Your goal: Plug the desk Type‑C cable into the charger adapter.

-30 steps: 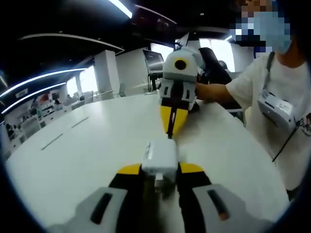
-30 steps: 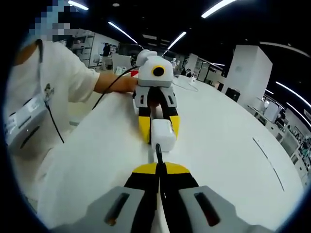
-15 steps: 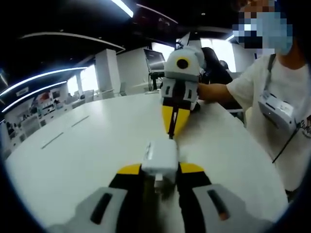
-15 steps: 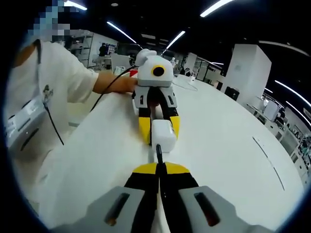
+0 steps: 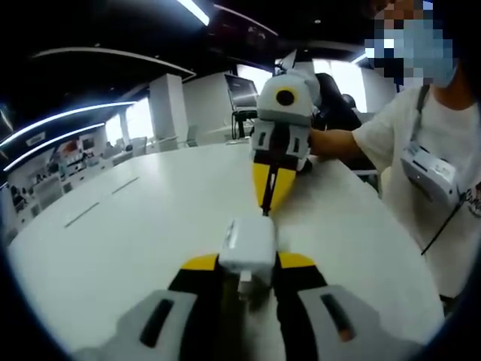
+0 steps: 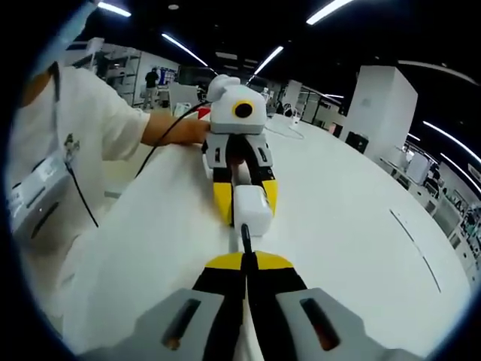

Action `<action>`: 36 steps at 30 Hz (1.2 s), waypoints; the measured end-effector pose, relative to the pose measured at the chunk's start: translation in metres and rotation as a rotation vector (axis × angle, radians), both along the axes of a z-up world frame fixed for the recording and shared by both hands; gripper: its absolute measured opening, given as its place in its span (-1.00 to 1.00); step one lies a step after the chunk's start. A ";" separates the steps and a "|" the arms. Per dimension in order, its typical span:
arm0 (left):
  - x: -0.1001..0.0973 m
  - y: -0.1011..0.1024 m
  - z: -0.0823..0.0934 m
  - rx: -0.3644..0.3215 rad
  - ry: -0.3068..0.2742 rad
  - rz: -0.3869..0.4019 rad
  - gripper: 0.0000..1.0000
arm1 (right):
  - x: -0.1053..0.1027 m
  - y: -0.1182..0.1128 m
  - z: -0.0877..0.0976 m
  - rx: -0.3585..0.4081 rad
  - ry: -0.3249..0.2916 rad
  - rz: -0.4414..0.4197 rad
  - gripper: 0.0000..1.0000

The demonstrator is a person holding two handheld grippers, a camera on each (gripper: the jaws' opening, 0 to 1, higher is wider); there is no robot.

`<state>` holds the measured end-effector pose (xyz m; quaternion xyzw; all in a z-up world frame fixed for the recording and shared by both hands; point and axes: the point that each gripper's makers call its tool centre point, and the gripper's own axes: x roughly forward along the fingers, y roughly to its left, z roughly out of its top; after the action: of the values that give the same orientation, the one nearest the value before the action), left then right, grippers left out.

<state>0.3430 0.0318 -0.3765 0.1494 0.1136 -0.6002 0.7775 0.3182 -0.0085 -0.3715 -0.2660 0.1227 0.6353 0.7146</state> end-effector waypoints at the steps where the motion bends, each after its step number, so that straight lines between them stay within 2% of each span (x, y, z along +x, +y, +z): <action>1: 0.000 0.000 0.000 0.000 0.000 0.000 -0.48 | 0.000 0.000 0.000 0.001 0.001 -0.001 -0.98; 36: 0.003 0.001 -0.003 -0.003 0.020 0.008 -0.48 | 0.004 0.004 -0.003 0.000 0.014 -0.017 -1.00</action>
<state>0.3465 0.0333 -0.3792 0.1416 0.1210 -0.5989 0.7789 0.3224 -0.0041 -0.3744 -0.2605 0.1298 0.6311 0.7191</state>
